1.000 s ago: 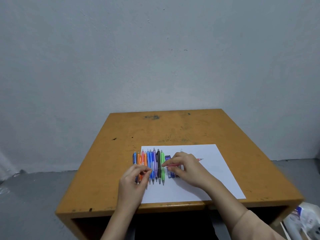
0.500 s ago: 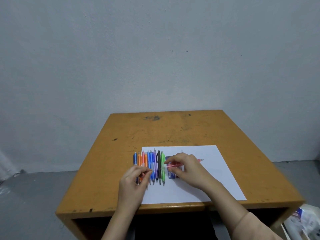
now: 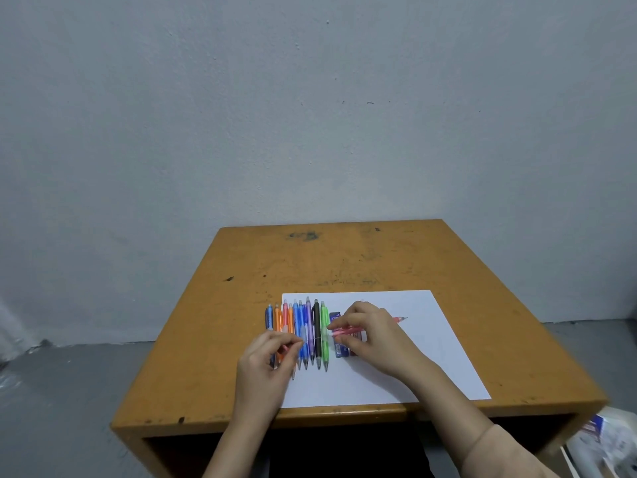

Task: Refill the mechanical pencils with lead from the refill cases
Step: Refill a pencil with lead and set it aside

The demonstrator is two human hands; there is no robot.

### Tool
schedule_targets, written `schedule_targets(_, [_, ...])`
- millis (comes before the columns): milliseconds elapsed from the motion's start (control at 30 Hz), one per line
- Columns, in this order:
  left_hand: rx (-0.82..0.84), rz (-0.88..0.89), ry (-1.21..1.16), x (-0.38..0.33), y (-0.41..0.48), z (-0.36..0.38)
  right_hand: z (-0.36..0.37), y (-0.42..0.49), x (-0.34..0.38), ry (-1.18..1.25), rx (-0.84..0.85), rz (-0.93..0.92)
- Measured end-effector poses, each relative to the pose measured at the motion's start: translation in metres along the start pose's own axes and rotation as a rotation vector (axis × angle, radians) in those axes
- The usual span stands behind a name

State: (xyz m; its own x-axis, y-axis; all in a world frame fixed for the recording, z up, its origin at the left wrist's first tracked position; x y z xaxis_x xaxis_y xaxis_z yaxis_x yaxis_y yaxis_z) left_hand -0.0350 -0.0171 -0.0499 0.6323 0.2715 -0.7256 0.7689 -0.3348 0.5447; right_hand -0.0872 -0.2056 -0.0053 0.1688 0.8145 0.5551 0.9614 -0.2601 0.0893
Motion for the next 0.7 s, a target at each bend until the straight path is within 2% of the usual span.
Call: schedule_targets(700, [0.009, 0.006, -0.008, 0.0024, -0.0009, 0.0014, 0.0037, -0.0008, -0.0031, 0.071, 0.004, -0.006])
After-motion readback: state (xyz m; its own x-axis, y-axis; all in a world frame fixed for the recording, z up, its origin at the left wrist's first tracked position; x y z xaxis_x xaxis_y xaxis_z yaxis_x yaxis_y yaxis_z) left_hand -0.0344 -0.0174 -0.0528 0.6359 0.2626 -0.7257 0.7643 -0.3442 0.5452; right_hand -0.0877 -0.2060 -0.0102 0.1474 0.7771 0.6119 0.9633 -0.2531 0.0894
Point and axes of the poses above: each hand's wrist, its own y-axis towards the middle knuckle, its own z-axis out of the palm, x = y × z, the point moved 1 cm from there along y, towards the middle knuckle, and after that the axes turned 12 degrees about z, right-handed, at the moved point
